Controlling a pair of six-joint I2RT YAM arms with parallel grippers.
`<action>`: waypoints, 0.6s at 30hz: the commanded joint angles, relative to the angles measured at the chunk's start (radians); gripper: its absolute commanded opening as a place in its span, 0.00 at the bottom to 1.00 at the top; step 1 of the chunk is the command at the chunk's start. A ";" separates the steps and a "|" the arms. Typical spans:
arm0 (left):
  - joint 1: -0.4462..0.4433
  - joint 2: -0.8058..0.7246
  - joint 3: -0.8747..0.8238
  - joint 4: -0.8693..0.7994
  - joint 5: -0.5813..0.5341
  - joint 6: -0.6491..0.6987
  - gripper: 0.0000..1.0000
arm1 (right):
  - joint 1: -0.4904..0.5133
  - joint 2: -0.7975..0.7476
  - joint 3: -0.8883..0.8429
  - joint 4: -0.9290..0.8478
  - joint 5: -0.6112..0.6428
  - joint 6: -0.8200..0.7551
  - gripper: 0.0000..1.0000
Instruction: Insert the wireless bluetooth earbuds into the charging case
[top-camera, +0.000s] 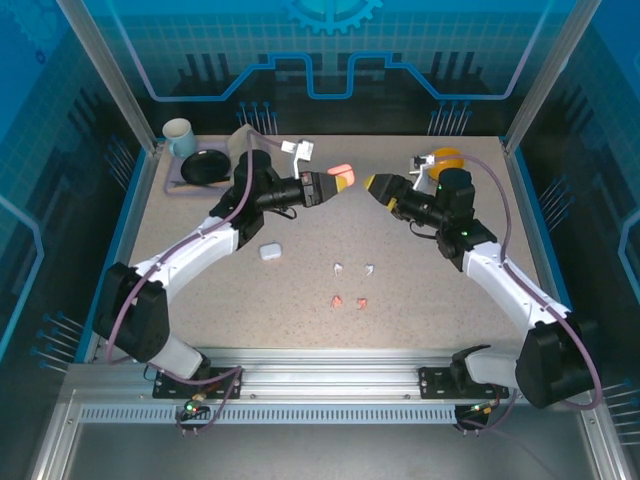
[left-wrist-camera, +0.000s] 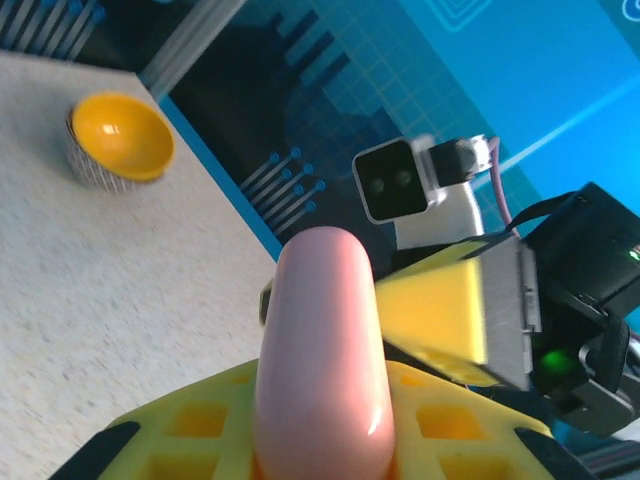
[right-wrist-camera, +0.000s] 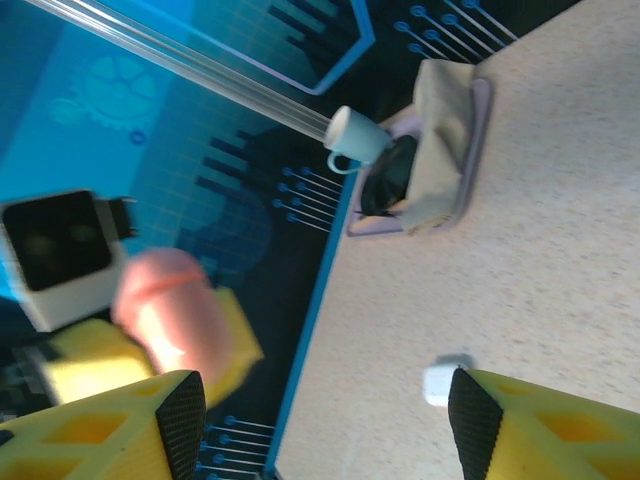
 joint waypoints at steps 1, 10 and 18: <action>0.001 0.024 0.017 0.058 0.068 -0.163 0.00 | 0.034 0.013 0.031 0.146 0.044 0.089 0.68; -0.008 0.023 0.006 0.082 0.064 -0.179 0.00 | 0.085 0.096 0.111 0.144 0.098 0.132 0.67; -0.019 0.024 0.008 0.089 0.064 -0.173 0.00 | 0.104 0.156 0.124 0.200 0.111 0.195 0.57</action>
